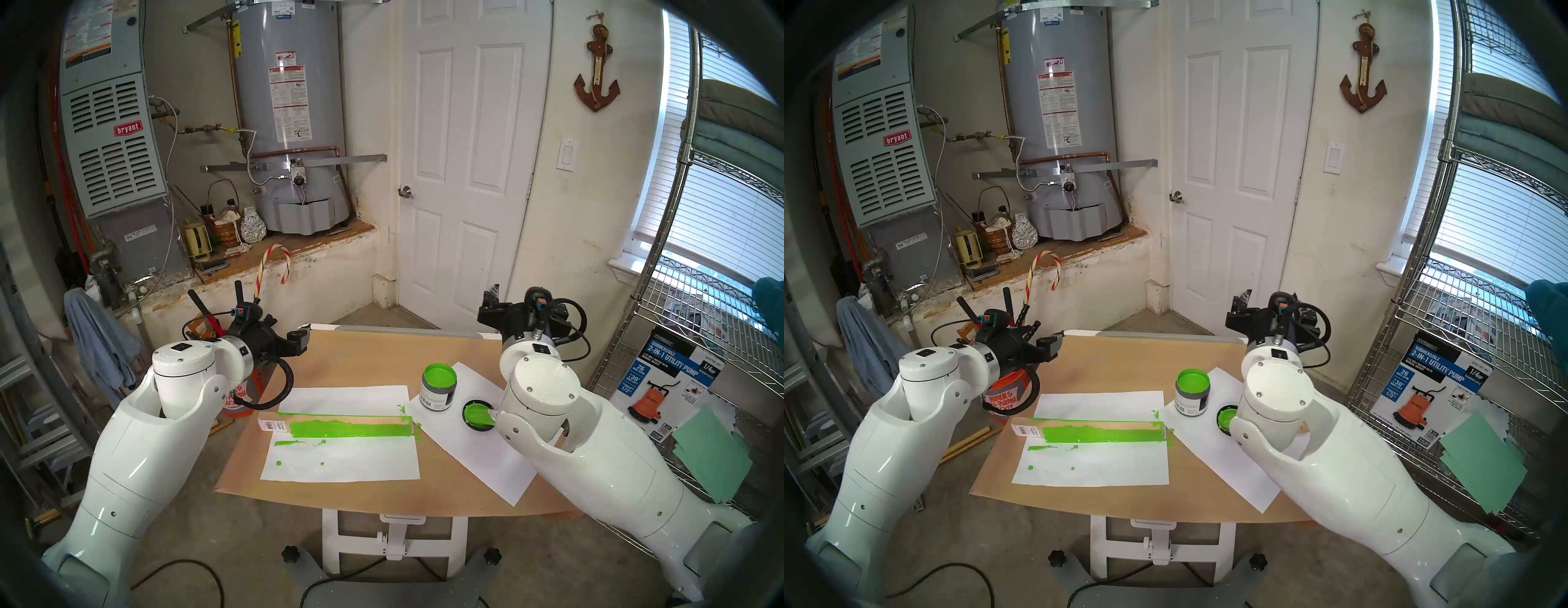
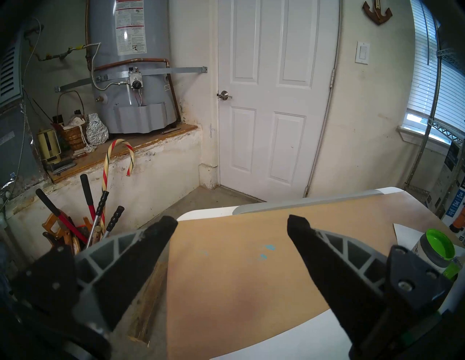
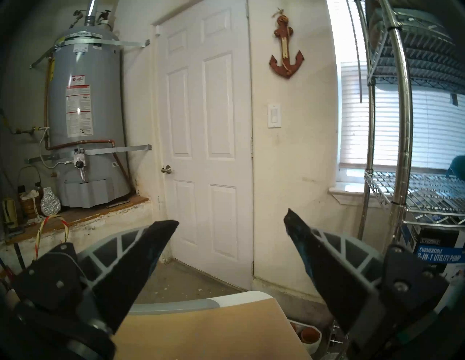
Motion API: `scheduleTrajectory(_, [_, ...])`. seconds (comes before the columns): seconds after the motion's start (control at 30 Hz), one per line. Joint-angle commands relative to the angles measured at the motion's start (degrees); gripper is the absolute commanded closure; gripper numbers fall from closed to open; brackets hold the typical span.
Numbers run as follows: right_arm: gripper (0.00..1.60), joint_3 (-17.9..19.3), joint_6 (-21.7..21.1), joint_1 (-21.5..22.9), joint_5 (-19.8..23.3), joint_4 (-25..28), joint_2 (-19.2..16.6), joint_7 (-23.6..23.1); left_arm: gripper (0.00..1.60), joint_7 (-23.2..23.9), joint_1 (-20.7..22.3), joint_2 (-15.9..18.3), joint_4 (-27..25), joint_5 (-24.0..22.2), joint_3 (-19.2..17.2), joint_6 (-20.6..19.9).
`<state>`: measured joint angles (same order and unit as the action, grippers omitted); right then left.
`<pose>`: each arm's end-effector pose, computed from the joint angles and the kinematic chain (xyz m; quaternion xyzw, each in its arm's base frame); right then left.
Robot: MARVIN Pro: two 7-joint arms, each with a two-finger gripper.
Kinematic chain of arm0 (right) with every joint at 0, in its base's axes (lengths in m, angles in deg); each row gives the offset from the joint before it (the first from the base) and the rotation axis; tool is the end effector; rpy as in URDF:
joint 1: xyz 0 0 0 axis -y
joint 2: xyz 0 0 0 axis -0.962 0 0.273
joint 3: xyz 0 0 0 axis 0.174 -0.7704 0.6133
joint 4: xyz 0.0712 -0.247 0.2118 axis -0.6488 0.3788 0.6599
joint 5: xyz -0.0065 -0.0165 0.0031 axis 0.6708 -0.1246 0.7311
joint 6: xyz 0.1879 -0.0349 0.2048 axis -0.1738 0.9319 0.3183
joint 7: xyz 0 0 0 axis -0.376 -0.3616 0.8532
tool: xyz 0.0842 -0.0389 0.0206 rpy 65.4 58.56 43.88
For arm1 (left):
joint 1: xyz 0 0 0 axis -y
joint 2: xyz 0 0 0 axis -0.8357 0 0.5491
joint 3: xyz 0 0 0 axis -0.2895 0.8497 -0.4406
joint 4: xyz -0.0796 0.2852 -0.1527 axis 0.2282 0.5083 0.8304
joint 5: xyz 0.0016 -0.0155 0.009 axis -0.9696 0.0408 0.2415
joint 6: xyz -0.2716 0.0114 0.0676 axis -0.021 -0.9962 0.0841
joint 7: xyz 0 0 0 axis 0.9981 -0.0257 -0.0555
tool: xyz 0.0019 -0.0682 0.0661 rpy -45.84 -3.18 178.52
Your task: Pick up brush, dip the brush into paint, and paint the wood
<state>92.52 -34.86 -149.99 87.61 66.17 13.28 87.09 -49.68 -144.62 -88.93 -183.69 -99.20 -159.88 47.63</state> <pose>0.3843 -0.0428 -0.2127 0.6943 -0.1159 0.7043 0.0922 0.3871 0.1059 -0.2631 0.8082 -0.0897 0.5760 0.0833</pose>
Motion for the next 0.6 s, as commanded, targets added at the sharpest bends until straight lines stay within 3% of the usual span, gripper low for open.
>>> scheduleTrajectory(0.0, [0.00, 8.56, 3.55, -2.67, 7.68, -0.39, -5.64, 3.22, 0.00, 0.01, 0.41, 0.06, -0.44, -0.02, -0.25, 0.13])
scheduleTrajectory(0.1, [0.00, 12.48, 4.02, -5.12, 12.19, -0.74, -6.98, 3.37, 0.00, 0.02, 0.43, 0.07, -0.39, -0.02, -0.22, 0.15])
scheduleTrajectory(0.13, [0.00, 11.87, 4.45, -5.38, 13.87, -1.16, -8.12, 4.14, 0.00, 0.02, 0.44, 0.07, -0.37, -0.02, -0.21, 0.15])
scheduleTrajectory(0.23, [0.00, 16.37, 4.77, -8.46, 17.98, -1.74, -7.65, 4.88, 0.00, 0.02, 0.45, 0.08, -0.33, -0.02, -0.17, 0.16])
scheduleTrajectory(0.27, [0.00, 15.51, 5.46, -8.90, 18.83, -1.96, -9.01, 5.74, 0.00, 0.02, 0.45, 0.08, -0.32, -0.02, -0.17, 0.17])
scheduleTrajectory(0.3, [0.00, 18.12, 5.49, -10.72, 20.61, -1.62, -8.60, 5.52, 0.00, 0.02, 0.46, 0.08, -0.31, -0.02, -0.16, 0.17])
scheduleTrajectory(0.37, [0.00, 17.74, 5.65, -10.64, 21.82, -2.07, -8.94, 6.67, 0.00, 0.02, 0.47, 0.08, -0.30, -0.02, -0.15, 0.17])
scheduleTrajectory(0.4, [0.00, 18.52, 6.00, -11.67, 24.73, -2.25, -8.59, 7.26, 0.00, 0.02, 0.48, 0.08, -0.26, -0.02, -0.13, 0.18])
scheduleTrajectory(0.57, [0.00, 20.94, 6.81, -16.27, 30.76, -0.02, -9.39, 8.47, 0.00, 0.02, 0.50, 0.09, -0.23, -0.02, -0.11, 0.19])
